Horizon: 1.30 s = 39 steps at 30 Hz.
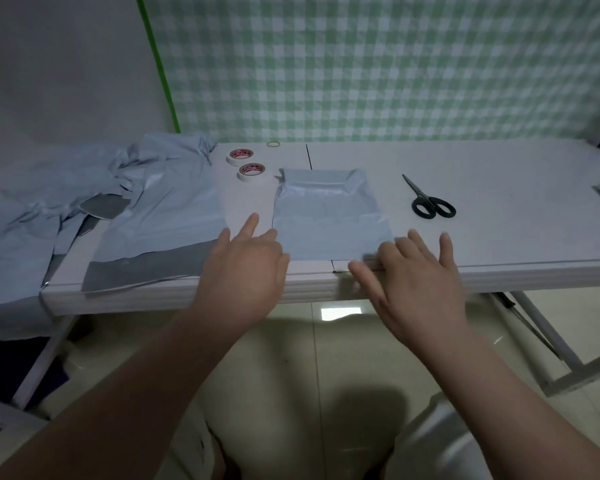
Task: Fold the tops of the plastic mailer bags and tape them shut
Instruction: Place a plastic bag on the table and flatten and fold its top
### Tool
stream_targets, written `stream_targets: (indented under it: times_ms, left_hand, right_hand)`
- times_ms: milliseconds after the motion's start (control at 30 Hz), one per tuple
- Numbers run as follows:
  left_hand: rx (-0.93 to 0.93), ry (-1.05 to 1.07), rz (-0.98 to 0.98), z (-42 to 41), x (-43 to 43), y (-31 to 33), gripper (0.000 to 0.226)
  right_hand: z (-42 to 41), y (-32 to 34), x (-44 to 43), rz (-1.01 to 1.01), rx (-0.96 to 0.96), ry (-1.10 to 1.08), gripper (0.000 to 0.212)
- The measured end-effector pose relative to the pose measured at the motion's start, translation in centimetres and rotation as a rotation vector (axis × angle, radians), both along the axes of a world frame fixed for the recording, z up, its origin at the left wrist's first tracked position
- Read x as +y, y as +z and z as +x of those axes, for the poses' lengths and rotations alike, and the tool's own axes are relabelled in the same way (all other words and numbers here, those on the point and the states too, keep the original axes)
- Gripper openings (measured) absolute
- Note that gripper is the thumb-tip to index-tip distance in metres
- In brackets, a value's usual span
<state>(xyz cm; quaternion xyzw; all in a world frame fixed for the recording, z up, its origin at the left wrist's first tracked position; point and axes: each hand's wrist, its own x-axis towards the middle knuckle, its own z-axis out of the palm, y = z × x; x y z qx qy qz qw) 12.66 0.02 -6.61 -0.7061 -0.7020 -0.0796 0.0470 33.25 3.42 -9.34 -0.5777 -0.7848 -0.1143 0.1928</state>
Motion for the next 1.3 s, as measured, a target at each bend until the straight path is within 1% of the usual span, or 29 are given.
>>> stream_targets:
  times_ms: [100, 167, 200, 267, 300, 367, 433, 533, 733, 867, 1033, 1167, 1300]
  left_hand:
    - [0.033, 0.006, -0.053, 0.8, 1.6, 1.5, 0.036]
    - [0.094, 0.002, -0.076, 1.1, 2.6, 1.8, 0.032]
    - [0.116, -0.020, -0.069, 1.1, 3.3, 1.8, 0.027]
    - [0.115, -0.076, -0.061, 0.9, 4.4, 1.8, 0.016]
    - [0.105, -0.104, -0.078, 0.7, 4.8, 1.7, 0.017]
    - [0.085, -0.151, -0.161, 0.5, 5.3, 1.0, 0.040]
    - [0.073, -0.174, -0.259, 0.3, 5.3, 0.5, 0.052]
    - [0.072, -0.159, -0.338, -0.7, 5.2, 0.0, 0.056]
    - [0.118, -0.125, -0.354, -2.8, 4.7, -0.1, 0.058]
    - [0.110, -0.132, -0.393, -4.1, 4.8, 0.2, 0.061]
    - [0.098, -0.159, -0.434, -4.9, 5.1, 0.4, 0.063]
    - [0.083, -0.178, -0.442, -5.2, 5.4, 0.6, 0.063]
    - [0.064, -0.192, -0.506, -5.2, 6.1, 1.9, 0.067]
  right_hand:
    - [-1.5, 1.7, 1.9, 0.041, -0.047, -0.062, 0.050]
    - [-3.1, 2.4, 2.8, 0.016, -0.065, -0.002, 0.035]
    - [-3.9, 2.6, 3.0, -0.025, -0.064, 0.057, 0.032]
    - [-5.3, 2.5, 3.4, -0.142, -0.060, 0.168, 0.038]
    - [-5.7, 2.2, 3.5, -0.189, -0.055, 0.212, 0.041]
    - [-6.0, 1.7, 3.8, -0.294, -0.069, 0.251, 0.047]
    - [-5.5, 1.3, 4.0, -0.382, -0.103, 0.233, 0.050]
    - [-4.1, 1.3, 4.5, -0.412, -0.155, 0.183, 0.052]
    - [-0.3, 1.4, 4.9, -0.434, -0.166, 0.075, 0.051]
    - [1.3, 1.6, 5.1, -0.462, -0.178, 0.011, 0.052]
    - [1.5, 2.2, 5.1, -0.495, -0.189, 0.027, 0.050]
    - [1.7, 3.0, 5.2, -0.505, -0.196, 0.034, 0.041]
    - [1.2, 3.4, 5.8, -0.424, -0.289, 0.015, 0.039]
